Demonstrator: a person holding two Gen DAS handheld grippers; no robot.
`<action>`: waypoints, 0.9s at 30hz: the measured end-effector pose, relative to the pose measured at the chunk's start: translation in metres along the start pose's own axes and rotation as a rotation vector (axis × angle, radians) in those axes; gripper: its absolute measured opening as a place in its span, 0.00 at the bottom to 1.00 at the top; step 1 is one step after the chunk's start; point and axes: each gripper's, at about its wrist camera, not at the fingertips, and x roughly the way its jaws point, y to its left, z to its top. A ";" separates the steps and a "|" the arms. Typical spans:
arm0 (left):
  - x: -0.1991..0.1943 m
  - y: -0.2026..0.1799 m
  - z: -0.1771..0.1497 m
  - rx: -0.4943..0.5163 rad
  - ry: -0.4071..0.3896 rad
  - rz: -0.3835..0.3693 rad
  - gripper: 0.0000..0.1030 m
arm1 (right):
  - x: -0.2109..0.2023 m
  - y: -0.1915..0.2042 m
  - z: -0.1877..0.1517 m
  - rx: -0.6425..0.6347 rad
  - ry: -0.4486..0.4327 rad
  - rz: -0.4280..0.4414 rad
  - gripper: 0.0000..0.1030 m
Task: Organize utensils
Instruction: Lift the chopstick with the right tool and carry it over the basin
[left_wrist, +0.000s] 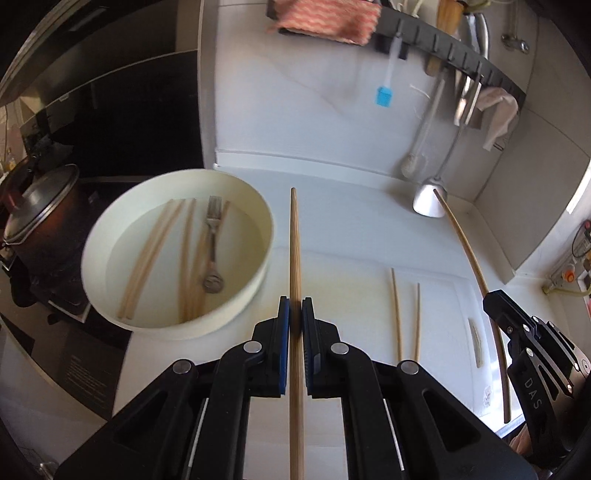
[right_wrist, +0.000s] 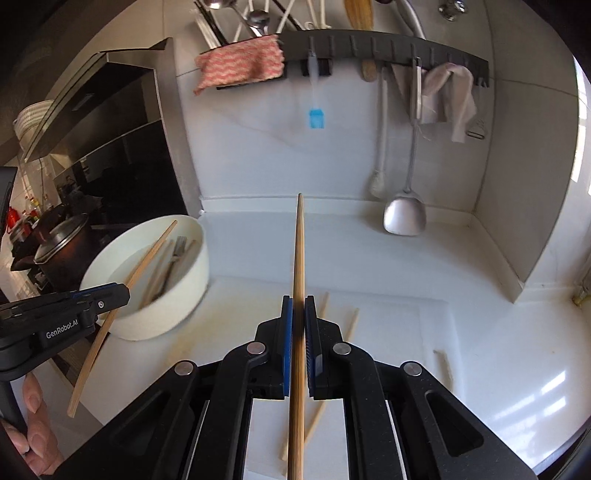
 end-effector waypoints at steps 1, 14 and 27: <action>-0.003 0.013 0.005 -0.005 -0.010 0.015 0.07 | 0.004 0.013 0.007 -0.008 -0.003 0.019 0.06; 0.073 0.187 0.068 -0.031 0.042 0.018 0.07 | 0.118 0.184 0.066 -0.011 0.081 0.145 0.06; 0.147 0.218 0.080 -0.029 0.177 -0.042 0.07 | 0.211 0.224 0.063 0.012 0.281 0.173 0.06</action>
